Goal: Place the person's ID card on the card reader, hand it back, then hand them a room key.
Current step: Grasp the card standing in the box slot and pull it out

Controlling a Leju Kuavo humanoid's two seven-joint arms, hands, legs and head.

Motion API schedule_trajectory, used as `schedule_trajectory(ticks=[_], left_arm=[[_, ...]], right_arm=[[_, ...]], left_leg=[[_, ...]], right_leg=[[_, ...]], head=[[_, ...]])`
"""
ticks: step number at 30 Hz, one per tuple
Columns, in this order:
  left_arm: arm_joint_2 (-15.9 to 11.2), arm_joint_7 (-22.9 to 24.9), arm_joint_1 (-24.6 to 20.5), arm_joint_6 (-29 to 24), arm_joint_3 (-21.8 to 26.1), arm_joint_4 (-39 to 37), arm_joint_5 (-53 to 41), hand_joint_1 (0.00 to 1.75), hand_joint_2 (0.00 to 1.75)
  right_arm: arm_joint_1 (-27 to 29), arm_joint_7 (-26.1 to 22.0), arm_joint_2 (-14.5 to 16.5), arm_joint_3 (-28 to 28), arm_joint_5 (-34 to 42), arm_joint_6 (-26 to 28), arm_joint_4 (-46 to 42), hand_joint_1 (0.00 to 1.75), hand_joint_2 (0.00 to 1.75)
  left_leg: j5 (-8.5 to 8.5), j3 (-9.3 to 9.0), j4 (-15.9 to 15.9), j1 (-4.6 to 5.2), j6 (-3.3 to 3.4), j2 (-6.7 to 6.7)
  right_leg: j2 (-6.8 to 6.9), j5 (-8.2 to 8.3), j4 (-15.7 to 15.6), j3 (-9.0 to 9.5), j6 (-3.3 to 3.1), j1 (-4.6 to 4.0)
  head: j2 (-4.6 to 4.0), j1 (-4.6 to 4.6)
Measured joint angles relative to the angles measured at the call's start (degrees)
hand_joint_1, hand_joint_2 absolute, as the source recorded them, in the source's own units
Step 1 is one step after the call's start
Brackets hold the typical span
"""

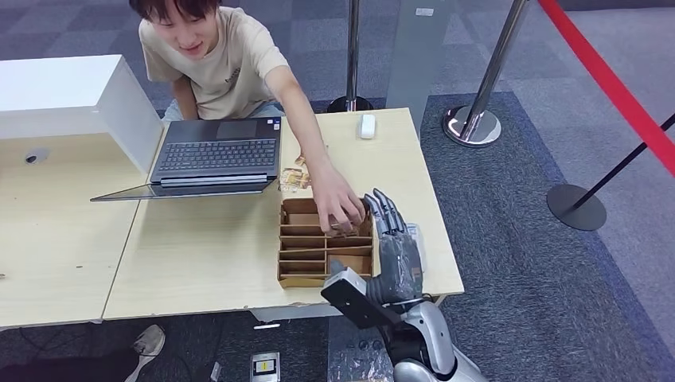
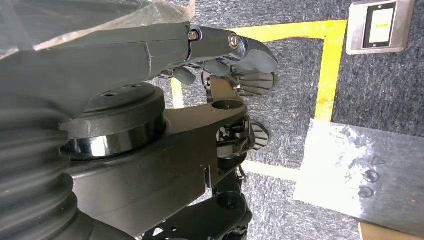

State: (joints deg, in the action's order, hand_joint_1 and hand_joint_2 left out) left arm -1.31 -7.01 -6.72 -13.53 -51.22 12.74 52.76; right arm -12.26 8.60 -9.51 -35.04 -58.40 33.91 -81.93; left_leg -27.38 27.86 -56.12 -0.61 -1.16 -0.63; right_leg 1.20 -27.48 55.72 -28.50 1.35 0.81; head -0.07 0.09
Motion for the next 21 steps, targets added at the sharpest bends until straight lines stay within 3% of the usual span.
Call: schedule_trajectory(ticks=[7, 21], left_arm=[[-0.05, 0.09, -0.39, 0.0, -0.02, 0.0, -0.21, 0.0, 1.75], [-0.05, 0.31, -0.7, 0.02, -0.06, 0.0, -0.31, 0.0, 1.75]], right_arm=[[-0.99, -0.37, -0.22, -1.21, 2.84, -2.95, 4.11, 0.0, 1.75], [-1.89, -1.87, -0.22, -2.97, 6.33, -3.62, 11.92, 0.0, 1.75]], left_leg=[[0.0, 0.01, 0.0, 0.0, 0.0, 0.0], [0.0, 0.0, 0.0, 0.0, 0.0, 0.0]], right_leg=[[0.0, 0.0, 0.0, 0.0, 0.0, 0.0], [0.0, 0.0, 0.0, 0.0, 0.0, 0.0]], head=[[0.0, 0.0], [0.0, 0.0]])
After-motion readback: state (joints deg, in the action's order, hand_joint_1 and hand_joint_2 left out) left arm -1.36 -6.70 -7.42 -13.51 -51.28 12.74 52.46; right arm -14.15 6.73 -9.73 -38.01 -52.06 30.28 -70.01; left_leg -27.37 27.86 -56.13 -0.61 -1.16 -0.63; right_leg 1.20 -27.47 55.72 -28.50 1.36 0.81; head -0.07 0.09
